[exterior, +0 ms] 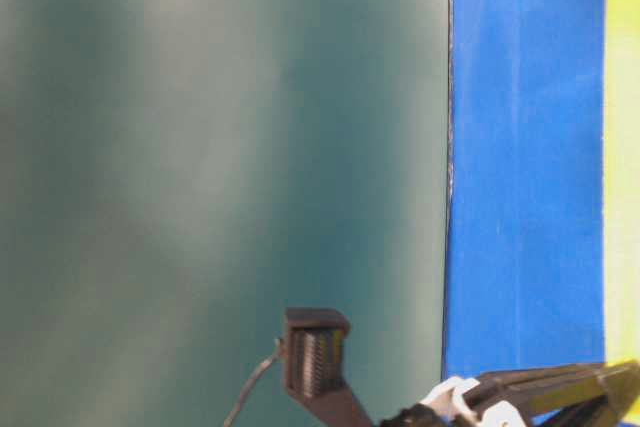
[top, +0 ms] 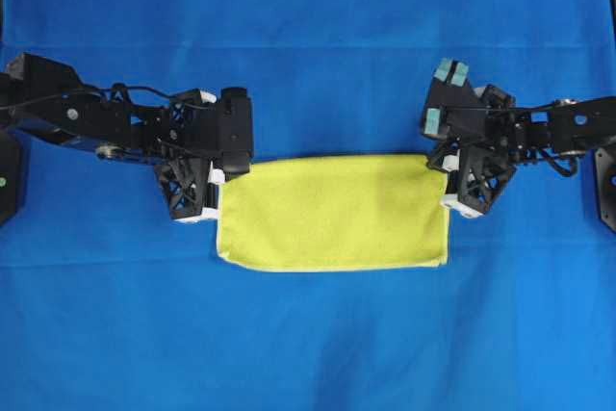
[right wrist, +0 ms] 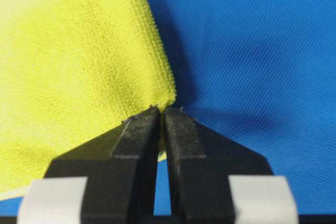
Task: Fold the yellow towel.
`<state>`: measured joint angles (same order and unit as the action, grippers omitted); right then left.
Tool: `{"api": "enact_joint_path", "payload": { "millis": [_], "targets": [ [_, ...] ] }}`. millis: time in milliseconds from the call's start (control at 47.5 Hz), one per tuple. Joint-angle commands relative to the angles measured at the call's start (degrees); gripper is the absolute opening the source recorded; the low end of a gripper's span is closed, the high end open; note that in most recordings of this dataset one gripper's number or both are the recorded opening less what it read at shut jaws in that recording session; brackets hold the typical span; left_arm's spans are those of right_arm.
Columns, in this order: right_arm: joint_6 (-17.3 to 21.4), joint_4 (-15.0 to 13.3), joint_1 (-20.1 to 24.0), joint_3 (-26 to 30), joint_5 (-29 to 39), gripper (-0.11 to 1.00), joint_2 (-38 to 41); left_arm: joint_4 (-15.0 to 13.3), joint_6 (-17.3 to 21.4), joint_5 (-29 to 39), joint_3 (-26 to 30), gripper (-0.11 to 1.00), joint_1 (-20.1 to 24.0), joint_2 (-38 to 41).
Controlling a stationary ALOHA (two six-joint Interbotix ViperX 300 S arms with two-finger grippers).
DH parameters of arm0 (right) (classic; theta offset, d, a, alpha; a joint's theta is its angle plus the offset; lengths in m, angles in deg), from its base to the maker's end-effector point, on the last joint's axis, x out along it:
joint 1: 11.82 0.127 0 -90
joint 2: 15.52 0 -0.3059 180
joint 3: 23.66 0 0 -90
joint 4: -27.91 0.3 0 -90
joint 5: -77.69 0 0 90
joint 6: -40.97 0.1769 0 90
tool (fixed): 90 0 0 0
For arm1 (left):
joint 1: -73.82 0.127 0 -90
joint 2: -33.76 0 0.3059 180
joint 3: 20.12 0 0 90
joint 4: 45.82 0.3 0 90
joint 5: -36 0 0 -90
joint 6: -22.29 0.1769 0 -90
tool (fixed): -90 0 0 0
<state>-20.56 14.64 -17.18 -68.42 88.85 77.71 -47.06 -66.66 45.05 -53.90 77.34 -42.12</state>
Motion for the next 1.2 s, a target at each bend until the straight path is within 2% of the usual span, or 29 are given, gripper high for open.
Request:
{"api": "enact_joint_path", "payload": {
  "millis": [0,231,421,547,715,820,988,1178],
  "targets": [
    [0.00,0.18,0.18,1.32,2.64,0.03,-4.31,0.00,-0.35,1.76,2.02,0.03,0.00,-3.52],
    [0.00,0.18,0.62,4.13,14.59,0.03,-14.94,0.00,-0.97,15.38,7.29,0.03,-1.05,-10.99],
    [-0.09,0.09,1.49,7.03,20.83,0.03,-22.24,0.00,-0.79,19.51,10.28,0.03,-1.05,-16.17],
    [0.00,0.00,2.02,7.47,22.24,0.03,-24.96,0.00,-0.44,19.51,10.28,0.03,-0.97,-18.37],
    [0.09,-0.44,1.93,7.47,22.24,0.03,-24.35,0.00,-0.97,19.25,9.84,0.03,-1.14,-18.54],
    [0.18,-2.20,1.14,7.91,22.24,0.03,-23.47,0.00,-1.14,18.63,9.76,0.03,-2.02,-18.54],
    [0.26,-6.15,-4.04,8.88,21.80,0.03,-21.71,-0.09,-1.23,14.94,10.72,0.03,-6.24,-17.40],
    [-0.18,-10.20,-11.51,11.43,17.93,0.03,-17.58,0.00,-1.05,9.14,13.54,0.03,-10.72,-13.97]
  ]
}}
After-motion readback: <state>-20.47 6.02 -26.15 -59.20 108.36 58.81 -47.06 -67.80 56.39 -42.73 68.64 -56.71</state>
